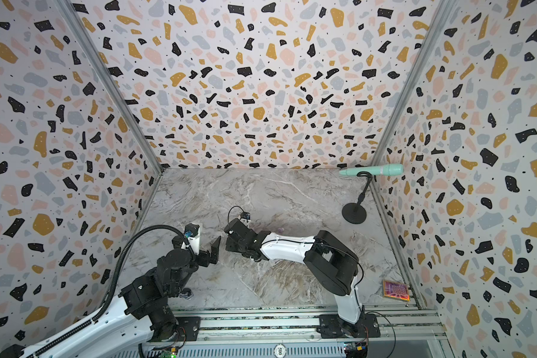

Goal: Insert the wireless bluetooth earbuds into the charging case
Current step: 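Open the right gripper to release the earbud in the case, then raise the right gripper and move it toward the case lid while the left arm shifts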

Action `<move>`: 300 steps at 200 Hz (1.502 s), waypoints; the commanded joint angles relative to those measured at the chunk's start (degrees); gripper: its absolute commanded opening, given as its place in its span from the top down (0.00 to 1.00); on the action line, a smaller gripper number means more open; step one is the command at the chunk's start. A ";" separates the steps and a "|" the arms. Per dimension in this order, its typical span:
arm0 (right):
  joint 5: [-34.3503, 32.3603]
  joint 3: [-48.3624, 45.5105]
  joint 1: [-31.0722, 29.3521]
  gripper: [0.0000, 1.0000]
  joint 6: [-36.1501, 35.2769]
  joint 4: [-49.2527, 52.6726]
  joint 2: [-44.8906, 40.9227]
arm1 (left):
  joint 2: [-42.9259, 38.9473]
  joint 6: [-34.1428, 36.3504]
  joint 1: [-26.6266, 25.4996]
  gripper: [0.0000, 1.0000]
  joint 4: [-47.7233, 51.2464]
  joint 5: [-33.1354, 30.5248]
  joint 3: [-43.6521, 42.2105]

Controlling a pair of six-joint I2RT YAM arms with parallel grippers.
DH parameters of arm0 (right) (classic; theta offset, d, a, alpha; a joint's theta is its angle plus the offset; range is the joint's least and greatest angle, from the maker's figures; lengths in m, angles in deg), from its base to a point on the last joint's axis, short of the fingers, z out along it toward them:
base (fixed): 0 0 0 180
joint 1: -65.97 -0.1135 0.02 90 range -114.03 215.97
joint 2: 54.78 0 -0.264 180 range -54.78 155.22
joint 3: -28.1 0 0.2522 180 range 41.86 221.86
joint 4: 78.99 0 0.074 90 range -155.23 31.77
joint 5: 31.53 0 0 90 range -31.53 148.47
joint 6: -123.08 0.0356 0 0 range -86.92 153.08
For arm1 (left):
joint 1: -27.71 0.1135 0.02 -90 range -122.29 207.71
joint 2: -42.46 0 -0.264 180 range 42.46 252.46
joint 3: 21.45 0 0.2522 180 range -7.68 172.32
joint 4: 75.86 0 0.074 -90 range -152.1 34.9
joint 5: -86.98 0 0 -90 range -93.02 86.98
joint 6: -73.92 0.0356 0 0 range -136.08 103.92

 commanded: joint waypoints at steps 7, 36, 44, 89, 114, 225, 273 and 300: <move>-0.43 0.30 -0.26 0.56 -0.74 -0.26 -5.19 | -0.03 0.45 0.46 0.00 -1.40 -0.06 0.79; -0.93 -1.78 -0.33 0.41 -2.04 -1.46 -9.14 | 0.01 0.38 0.54 0.00 -1.41 -0.06 0.64; -1.29 -2.61 -0.33 0.36 -2.34 -1.99 -10.25 | -0.10 0.45 0.52 0.00 -1.56 -0.01 0.58; -4.16 -6.99 -0.18 0.18 -4.49 -3.19 -15.80 | -0.76 0.55 0.48 0.00 -2.91 0.82 -0.61; -5.14 -9.09 -0.17 0.12 -5.37 -3.67 -17.98 | -0.37 0.46 0.43 0.00 -3.50 1.42 -0.98; 5.32 -11.77 3.45 0.01 -25.11 -6.22 -18.66 | -0.28 9.33 -1.04 0.00 -3.86 13.24 -2.04; 8.32 -8.83 4.85 0.01 -32.61 -4.53 -14.80 | -0.52 10.35 -1.53 0.00 -7.65 16.06 -5.30; 12.46 -5.93 6.11 0.01 -35.99 -3.03 -11.19 | 0.35 9.71 -1.59 0.00 -8.64 15.63 -5.67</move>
